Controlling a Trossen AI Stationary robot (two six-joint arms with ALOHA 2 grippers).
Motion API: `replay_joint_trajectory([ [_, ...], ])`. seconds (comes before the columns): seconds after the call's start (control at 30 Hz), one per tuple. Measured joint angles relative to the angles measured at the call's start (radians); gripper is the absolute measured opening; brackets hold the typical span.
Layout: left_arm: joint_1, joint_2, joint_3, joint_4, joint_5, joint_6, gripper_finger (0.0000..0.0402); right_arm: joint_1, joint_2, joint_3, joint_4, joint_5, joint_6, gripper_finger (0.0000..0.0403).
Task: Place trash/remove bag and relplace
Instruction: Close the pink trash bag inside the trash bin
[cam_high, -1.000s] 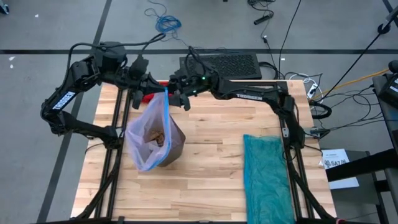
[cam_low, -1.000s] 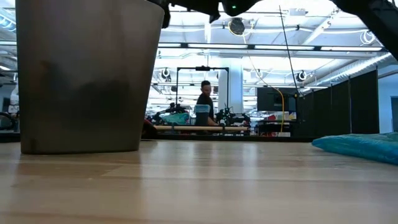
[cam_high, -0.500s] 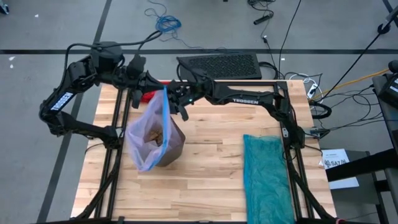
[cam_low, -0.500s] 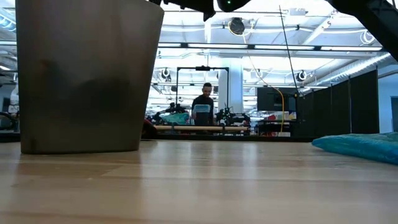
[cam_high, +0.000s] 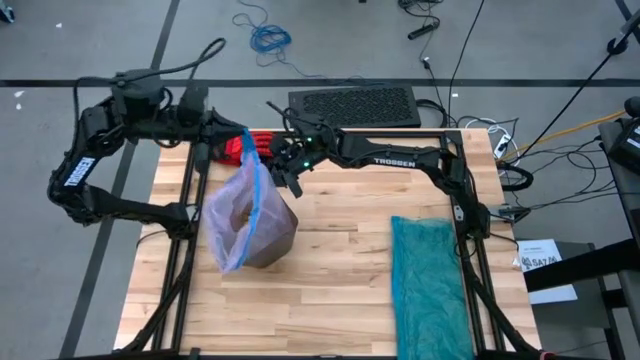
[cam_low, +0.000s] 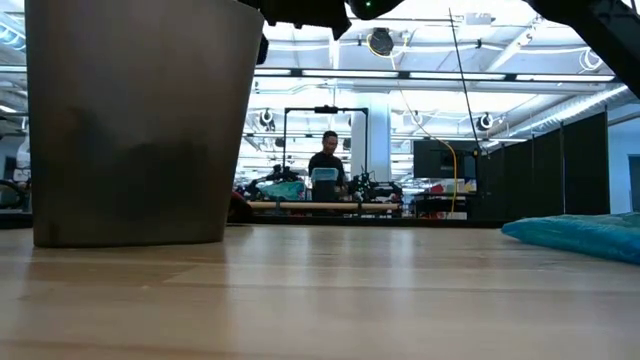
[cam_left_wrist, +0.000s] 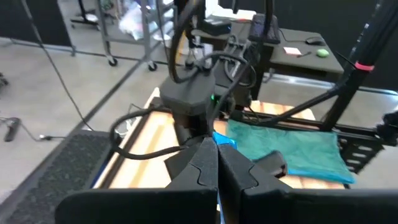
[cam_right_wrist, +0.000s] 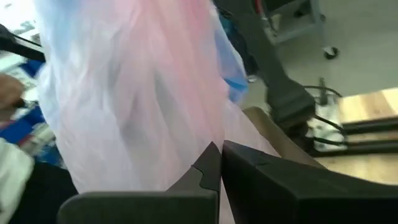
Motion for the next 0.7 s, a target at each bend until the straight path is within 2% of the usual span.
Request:
replay_joint_trajectory([
  [0.27, 0.0, -0.016, 0.083, 0.006, -0.043, 0.0, 0.0, -0.002, 0.0, 0.0, -0.188, 0.07, -0.1, 0.0],
  [0.7, 0.0, -0.016, 0.209, -0.032, -0.066, 0.021, 0.0, -0.011, -0.001, 0.0, -0.271, 0.102, -0.15, 0.0],
])
